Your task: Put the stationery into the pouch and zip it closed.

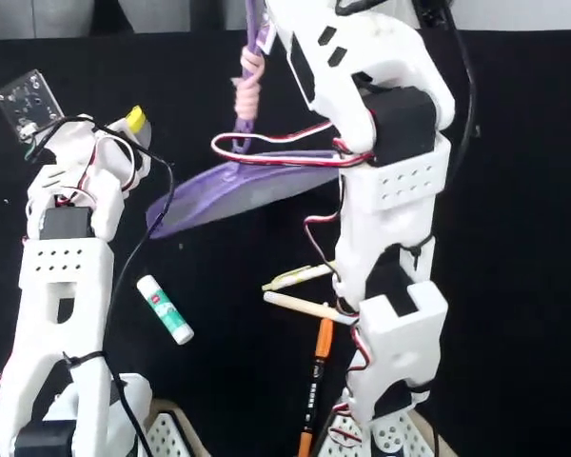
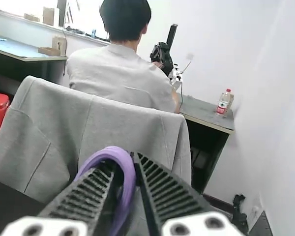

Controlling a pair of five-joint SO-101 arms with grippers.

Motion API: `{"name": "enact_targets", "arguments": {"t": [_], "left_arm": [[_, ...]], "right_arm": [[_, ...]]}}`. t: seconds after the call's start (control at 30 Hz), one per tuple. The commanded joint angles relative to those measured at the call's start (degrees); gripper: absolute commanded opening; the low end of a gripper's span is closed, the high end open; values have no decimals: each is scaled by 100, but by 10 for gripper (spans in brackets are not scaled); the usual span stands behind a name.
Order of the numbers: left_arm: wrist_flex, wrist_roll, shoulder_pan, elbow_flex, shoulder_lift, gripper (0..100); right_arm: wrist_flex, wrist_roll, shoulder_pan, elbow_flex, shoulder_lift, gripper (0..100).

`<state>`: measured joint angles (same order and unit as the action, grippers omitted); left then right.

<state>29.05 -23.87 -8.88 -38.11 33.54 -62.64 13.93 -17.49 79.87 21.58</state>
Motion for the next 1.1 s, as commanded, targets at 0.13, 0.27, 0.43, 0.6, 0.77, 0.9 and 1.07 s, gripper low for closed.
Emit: {"name": "enact_targets", "arguments": {"t": [0.13, 0.27, 0.43, 0.6, 0.77, 0.9, 1.07], "left_arm": [[0, -53, 13, 391, 26, 180], [-18, -53, 13, 374, 26, 180], [-35, -53, 22, 365, 18, 180], [-18, -35, 180, 356, -18, 180], [9, -9, 418, 233, 18, 184], [123, 299, 435, 277, 18, 184], [571, 325, 708, 514, -44, 184]], "right_arm": [[457, 44, 949, -171, 391, 13], [404, -281, 1398, -145, 699, 12], [185, -1011, 1855, -207, 769, 14], [334, -818, 1890, -145, 963, 15], [457, -800, 1793, -154, 1077, 15], [580, -826, 1758, -154, 1112, 15], [686, -809, 1574, -198, 1130, 15]]}}
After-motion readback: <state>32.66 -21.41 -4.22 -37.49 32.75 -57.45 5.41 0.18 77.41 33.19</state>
